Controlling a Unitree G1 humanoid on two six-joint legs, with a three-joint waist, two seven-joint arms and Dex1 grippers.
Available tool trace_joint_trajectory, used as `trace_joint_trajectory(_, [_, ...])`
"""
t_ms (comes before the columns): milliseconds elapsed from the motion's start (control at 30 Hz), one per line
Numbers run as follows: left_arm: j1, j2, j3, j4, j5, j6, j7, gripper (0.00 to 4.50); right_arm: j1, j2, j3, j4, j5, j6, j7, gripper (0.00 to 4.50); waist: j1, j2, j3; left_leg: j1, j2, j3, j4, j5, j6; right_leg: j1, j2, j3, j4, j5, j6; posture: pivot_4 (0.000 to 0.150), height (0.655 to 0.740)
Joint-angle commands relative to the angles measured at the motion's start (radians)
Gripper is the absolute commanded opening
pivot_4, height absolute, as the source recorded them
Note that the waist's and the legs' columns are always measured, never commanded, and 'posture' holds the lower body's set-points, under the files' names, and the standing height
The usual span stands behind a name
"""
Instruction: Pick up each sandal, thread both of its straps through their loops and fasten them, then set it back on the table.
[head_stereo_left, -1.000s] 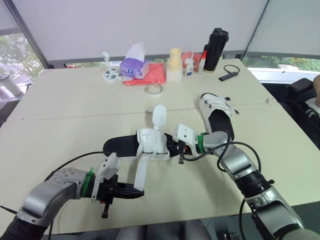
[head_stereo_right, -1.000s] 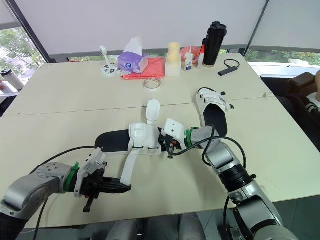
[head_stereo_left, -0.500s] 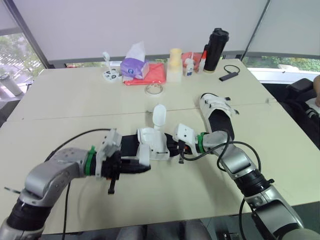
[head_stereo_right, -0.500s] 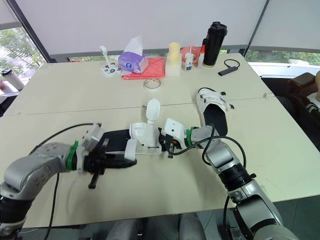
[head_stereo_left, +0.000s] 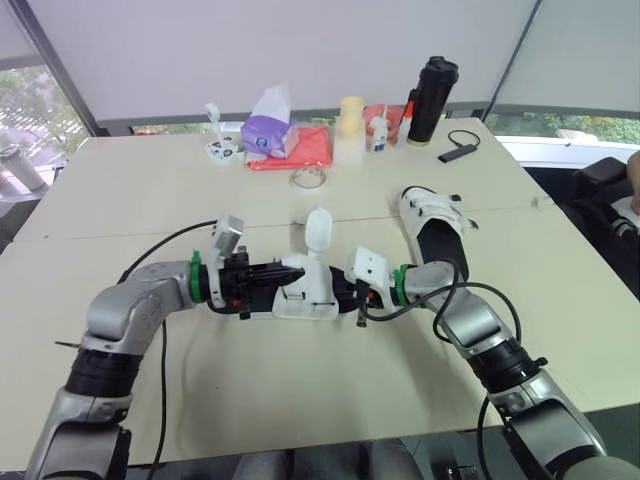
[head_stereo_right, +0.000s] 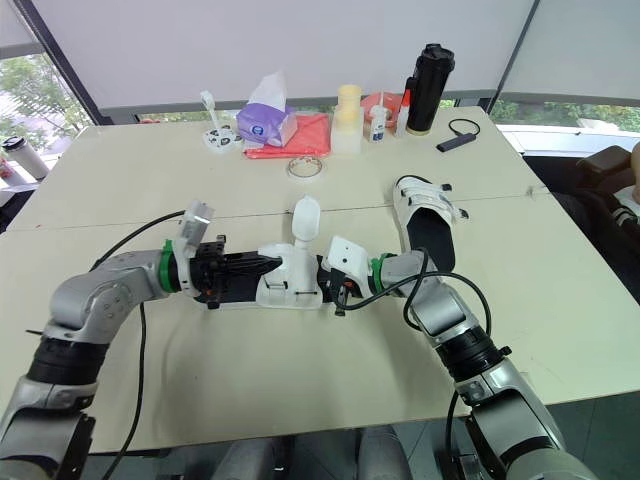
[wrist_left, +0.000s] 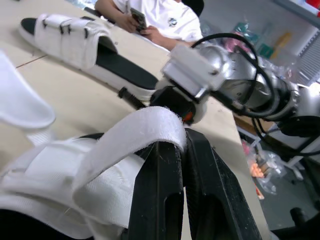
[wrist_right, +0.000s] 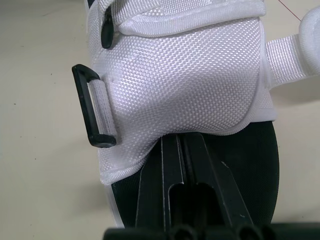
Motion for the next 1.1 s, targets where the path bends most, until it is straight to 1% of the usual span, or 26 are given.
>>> trace_joint_trajectory(33, [-0.061,-0.029,0.012,0.054,-0.001,0.021,0.012,0.04,0.028,-0.011,0.027,0.018,-0.027,0.026,-0.003,0.0,0.0,0.0,0.0,0.0,0.0,0.0,0.0,0.0,0.0,0.0,0.0,0.0,0.0,0.0,0.0,0.15,0.74])
trace_joint_trajectory(233, [-0.104,-0.067,0.035,0.117,-0.012,0.07,0.031,0.04,0.029,-0.012,0.028,0.013,-0.027,0.029,-0.005,0.0,-0.001,0.0,0.0,0.0,0.0,-0.001,0.0,0.0,0.0,0.001,0.0,0.0,0.0,0.0,0.001,0.15,0.74])
trace_joint_trajectory(333, [-0.115,-0.089,0.064,0.136,-0.026,0.087,0.059,0.98,0.03,-0.012,0.026,0.012,-0.026,0.031,-0.007,0.0,-0.001,0.0,0.0,0.0,0.0,-0.001,0.0,0.0,0.0,0.001,0.0,0.0,0.0,0.002,0.003,0.15,0.74])
trace_joint_trajectory(433, [-0.128,-0.118,0.104,0.166,-0.036,0.091,0.101,2.49,0.031,-0.012,0.027,0.012,-0.027,0.031,-0.008,0.0,0.0,0.0,0.0,0.0,0.0,-0.001,0.001,0.0,0.0,0.001,0.0,0.0,0.0,0.002,0.003,0.15,0.74])
trace_joint_trajectory(467, [-0.131,-0.125,0.113,0.18,-0.029,0.085,0.115,2.94,0.032,-0.012,0.027,0.011,-0.026,0.032,-0.008,0.0,0.0,0.0,0.0,0.0,0.0,-0.001,0.001,0.0,0.0,0.001,0.0,-0.001,0.0,0.002,0.003,0.15,0.74])
trace_joint_trajectory(533, [-0.133,-0.137,0.117,0.213,0.005,0.054,0.139,2.94,0.031,-0.01,0.027,0.012,-0.026,0.031,-0.009,0.0,0.0,0.0,0.0,0.0,0.0,-0.001,0.001,0.0,0.0,0.001,0.0,0.0,0.0,0.002,0.004,0.15,0.74])
trace_joint_trajectory(633, [-0.122,-0.15,0.112,0.272,0.079,-0.041,0.175,2.94,0.028,-0.01,0.026,0.015,-0.025,0.03,-0.008,0.0,0.0,0.0,0.0,0.001,0.0,-0.001,0.001,0.0,0.0,0.001,0.0,0.0,0.0,0.002,0.004,0.15,0.74])
trace_joint_trajectory(700, [-0.129,-0.164,0.13,0.309,0.104,-0.094,0.202,2.94,0.027,-0.009,0.026,0.016,-0.025,0.03,-0.008,0.0,0.0,0.0,0.0,0.001,-0.001,-0.001,0.001,0.001,-0.001,0.001,0.0,0.0,0.0,0.002,0.004,0.15,0.74])
trace_joint_trajectory(867, [-0.185,-0.188,0.211,0.371,0.085,-0.14,0.253,2.94,0.028,-0.009,0.027,0.015,-0.025,0.032,-0.007,0.0,0.001,0.0,0.0,0.001,-0.001,-0.001,0.001,0.001,-0.001,0.001,0.0,-0.001,0.0,0.002,0.004,0.15,0.74])
trace_joint_trajectory(1000, [-0.234,-0.192,0.288,0.399,0.059,-0.122,0.325,2.94,0.028,-0.01,0.028,0.015,-0.026,0.032,-0.006,0.0,-0.001,-0.001,0.0,0.001,-0.001,-0.001,0.001,0.001,-0.001,0.002,0.0,-0.001,0.0,0.002,0.005,0.15,0.74])
trace_joint_trajectory(1100, [-0.201,-0.183,0.298,0.371,0.039,-0.052,0.337,2.94,0.029,-0.01,0.029,0.015,-0.026,0.032,-0.006,0.0,-0.002,0.0,0.0,0.001,-0.001,-0.001,0.001,0.001,-0.001,0.002,0.0,-0.001,0.0,0.002,0.005,0.15,0.74])
